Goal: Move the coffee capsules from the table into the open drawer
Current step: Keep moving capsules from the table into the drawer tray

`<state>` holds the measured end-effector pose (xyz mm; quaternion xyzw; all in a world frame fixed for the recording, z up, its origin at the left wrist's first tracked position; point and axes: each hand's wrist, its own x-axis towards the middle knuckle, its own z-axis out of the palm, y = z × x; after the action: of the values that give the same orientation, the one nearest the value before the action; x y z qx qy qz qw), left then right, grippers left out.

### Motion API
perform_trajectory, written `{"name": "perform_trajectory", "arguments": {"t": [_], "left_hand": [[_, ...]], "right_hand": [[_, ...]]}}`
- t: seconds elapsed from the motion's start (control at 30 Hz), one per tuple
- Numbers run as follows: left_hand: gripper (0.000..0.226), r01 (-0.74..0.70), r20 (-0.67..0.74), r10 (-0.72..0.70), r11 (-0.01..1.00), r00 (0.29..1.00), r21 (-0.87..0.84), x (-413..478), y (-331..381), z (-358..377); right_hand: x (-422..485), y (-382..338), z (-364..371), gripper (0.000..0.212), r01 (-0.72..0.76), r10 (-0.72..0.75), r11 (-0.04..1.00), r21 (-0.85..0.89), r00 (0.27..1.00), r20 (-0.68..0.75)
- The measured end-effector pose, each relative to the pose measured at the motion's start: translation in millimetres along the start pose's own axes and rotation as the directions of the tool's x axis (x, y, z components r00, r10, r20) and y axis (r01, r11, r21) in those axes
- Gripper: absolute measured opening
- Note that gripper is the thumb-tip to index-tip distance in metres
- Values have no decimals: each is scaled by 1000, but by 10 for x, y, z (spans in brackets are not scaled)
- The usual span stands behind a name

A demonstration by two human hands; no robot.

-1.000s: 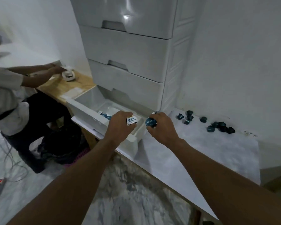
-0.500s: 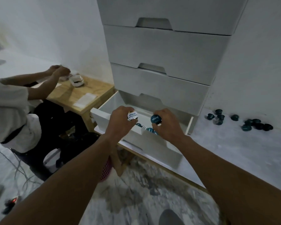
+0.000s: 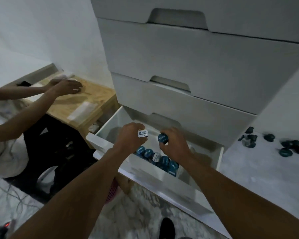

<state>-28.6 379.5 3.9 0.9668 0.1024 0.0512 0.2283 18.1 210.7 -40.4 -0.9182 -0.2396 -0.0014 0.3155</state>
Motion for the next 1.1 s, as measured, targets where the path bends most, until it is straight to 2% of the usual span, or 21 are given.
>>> {"name": "perform_trajectory", "arguments": {"t": [0.27, 0.4, 0.7, 0.9, 1.0, 1.1], "left_hand": [[44, -77, 211, 45, 987, 976, 143, 454, -198, 155], [42, -142, 303, 101, 983, 948, 118, 665, -351, 225], [48, -385, 519, 309, 922, 797, 42, 1007, -687, 344], [41, -534, 577, 405, 843, 709, 64, 1038, -794, 392], [40, -563, 551, 449, 825, 704, 46, 1044, -798, 445], [37, -540, 556, 435, 841, 708, 29, 1088, -800, 507]], "right_hand": [[283, 171, 291, 30, -109, 102, 993, 53, 989, 106], [387, 159, 416, 38, -199, 193, 979, 44, 975, 111], [430, -64, 690, 40, -392, 393, 919, -26, 918, 57], [397, -209, 750, 42, -492, 496, 866, -85, 868, 34], [404, -223, 750, 41, -516, 521, 849, -113, 853, 19], [422, -212, 761, 46, -531, 536, 841, -104, 844, 26]]}}
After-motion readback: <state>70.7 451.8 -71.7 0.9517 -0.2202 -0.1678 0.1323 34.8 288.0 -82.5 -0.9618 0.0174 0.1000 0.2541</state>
